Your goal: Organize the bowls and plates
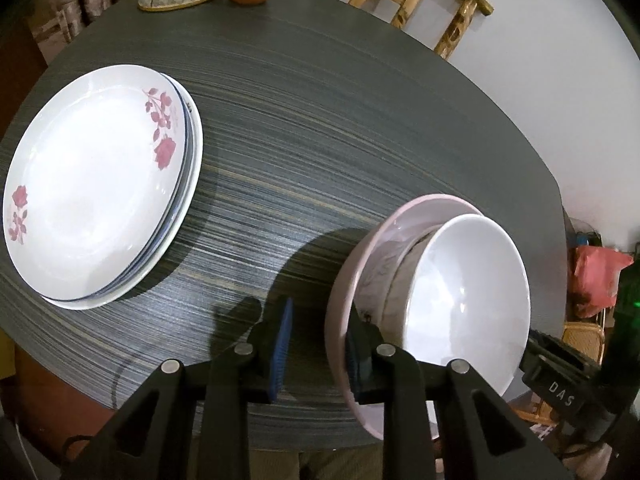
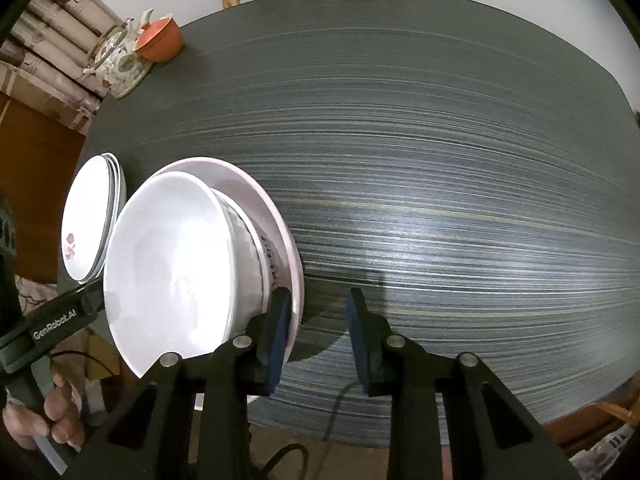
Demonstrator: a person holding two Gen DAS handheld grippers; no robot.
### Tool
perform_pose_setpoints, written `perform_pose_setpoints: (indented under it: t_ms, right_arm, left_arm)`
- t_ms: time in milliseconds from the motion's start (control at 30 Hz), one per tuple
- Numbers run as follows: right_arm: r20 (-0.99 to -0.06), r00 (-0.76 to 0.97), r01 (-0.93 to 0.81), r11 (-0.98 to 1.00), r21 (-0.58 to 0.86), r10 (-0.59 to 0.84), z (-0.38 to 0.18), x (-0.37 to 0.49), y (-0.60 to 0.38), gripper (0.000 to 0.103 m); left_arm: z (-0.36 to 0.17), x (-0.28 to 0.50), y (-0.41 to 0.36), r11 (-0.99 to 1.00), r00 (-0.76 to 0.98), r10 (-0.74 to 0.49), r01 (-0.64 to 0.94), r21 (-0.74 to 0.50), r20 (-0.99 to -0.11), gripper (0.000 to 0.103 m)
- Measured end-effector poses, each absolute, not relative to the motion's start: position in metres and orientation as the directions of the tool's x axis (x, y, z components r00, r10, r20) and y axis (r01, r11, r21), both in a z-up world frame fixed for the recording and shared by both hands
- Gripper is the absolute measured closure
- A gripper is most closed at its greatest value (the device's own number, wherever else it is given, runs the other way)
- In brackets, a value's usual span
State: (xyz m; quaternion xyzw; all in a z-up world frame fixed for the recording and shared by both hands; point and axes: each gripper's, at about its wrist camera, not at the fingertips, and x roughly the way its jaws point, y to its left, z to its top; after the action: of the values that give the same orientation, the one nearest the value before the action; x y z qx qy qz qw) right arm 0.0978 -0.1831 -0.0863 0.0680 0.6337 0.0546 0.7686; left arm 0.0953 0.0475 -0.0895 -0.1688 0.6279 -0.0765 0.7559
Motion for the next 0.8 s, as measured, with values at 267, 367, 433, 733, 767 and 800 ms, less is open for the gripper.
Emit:
perform_pose_setpoints:
  t_ms: [267,367,433,733,767,800]
  right_arm:
    - [-0.956,0.231,0.003,0.982,0.187,0.182,-0.083,0.093,-0.174,0.094]
    - [-0.951,0.244,0.014,0.98,0.2,0.19,-0.084,0.092,-0.176,0.094]
    - [-0.948,0.256,0.016,0.979,0.202,0.191,-0.084,0.09,-0.177,0.094]
    - [-0.946,0.263,0.011,0.98,0.197,0.187,-0.084,0.091,-0.174,0.094]
    - [-0.947,0.262,0.013,0.98,0.196,0.186,-0.084,0.091,-0.174,0.094]
    - [-0.947,0.26,0.016,0.98,0.198,0.187,-0.084,0.092,-0.173,0.094]
  left_arm:
    - [-0.087,0.084,0.049,0.922,0.25,-0.338,-0.105,-0.373,-0.907,0.091]
    - [-0.087,0.081,0.046,0.924,0.262,-0.333,-0.1,-0.369,-0.906,0.097]
    - [-0.086,0.081,0.048,0.922,0.261,-0.338,-0.099,-0.373,-0.904,0.097]
    - [-0.084,0.08,0.049,0.927,0.259,-0.328,-0.1,-0.363,-0.909,0.097]
    - [-0.083,0.08,0.049,0.927,0.259,-0.326,-0.098,-0.361,-0.909,0.097]
    - [-0.083,0.081,0.048,0.927,0.257,-0.327,-0.1,-0.361,-0.909,0.097]
